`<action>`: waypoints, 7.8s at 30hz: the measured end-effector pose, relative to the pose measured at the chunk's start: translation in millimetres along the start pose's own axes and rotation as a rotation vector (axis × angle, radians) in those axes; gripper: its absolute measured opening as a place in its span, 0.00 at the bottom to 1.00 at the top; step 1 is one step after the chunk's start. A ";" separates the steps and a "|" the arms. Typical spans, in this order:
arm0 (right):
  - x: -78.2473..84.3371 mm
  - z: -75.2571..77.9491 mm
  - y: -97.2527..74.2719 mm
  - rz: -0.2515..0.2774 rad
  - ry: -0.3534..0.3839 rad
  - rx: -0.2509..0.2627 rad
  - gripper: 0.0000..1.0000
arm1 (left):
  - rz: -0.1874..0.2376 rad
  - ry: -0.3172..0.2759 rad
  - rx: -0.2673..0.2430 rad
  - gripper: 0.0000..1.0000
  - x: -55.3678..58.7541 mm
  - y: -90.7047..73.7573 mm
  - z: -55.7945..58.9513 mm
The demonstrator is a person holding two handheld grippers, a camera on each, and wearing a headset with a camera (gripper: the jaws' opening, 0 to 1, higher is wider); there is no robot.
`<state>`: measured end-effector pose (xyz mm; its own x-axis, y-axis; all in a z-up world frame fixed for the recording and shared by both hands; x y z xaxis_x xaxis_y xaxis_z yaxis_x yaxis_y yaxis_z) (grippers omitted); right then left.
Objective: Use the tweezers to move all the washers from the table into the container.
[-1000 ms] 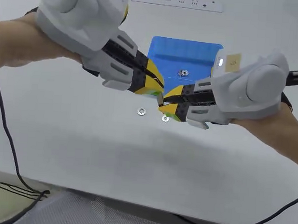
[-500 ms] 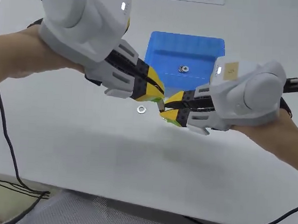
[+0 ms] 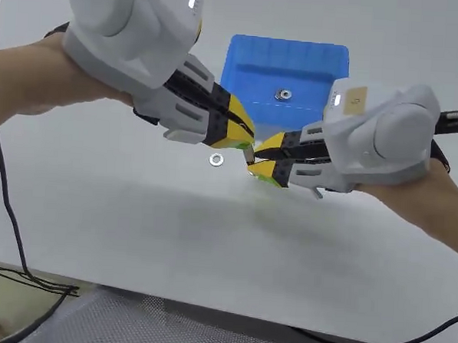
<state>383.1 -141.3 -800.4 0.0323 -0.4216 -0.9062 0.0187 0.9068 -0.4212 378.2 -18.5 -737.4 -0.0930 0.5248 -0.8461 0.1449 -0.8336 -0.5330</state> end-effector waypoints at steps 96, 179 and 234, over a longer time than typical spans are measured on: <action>-20.5 108.8 -19.4 0.024 -0.056 0.160 0.09 | -0.003 0.144 -0.020 0.07 -51.5 9.2 -102.9; -60.3 2.0 12.7 0.056 -0.087 0.017 0.11 | -0.010 0.077 -0.069 0.06 -26.3 -56.0 -2.2; -18.5 0.8 48.6 -0.005 -0.018 -0.031 0.11 | -0.002 -0.063 -0.067 0.06 20.0 -40.5 -0.5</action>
<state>384.2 -89.4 -804.1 0.0500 -0.4260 -0.9033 -0.0124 0.9041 -0.4271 370.9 25.8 -732.7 -0.1546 0.5132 -0.8442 0.2104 -0.8178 -0.5356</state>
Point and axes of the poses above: the centre of the closed fingertips' face, and the gripper's own axes: y roughly forward along the fingers, z roughly to its right, x roughly out of its underside, the point moved 9 cm from there along -y, roughly backward along the fingers, and after that the axes turned 9 degrees about z, right-handed, at the moved point
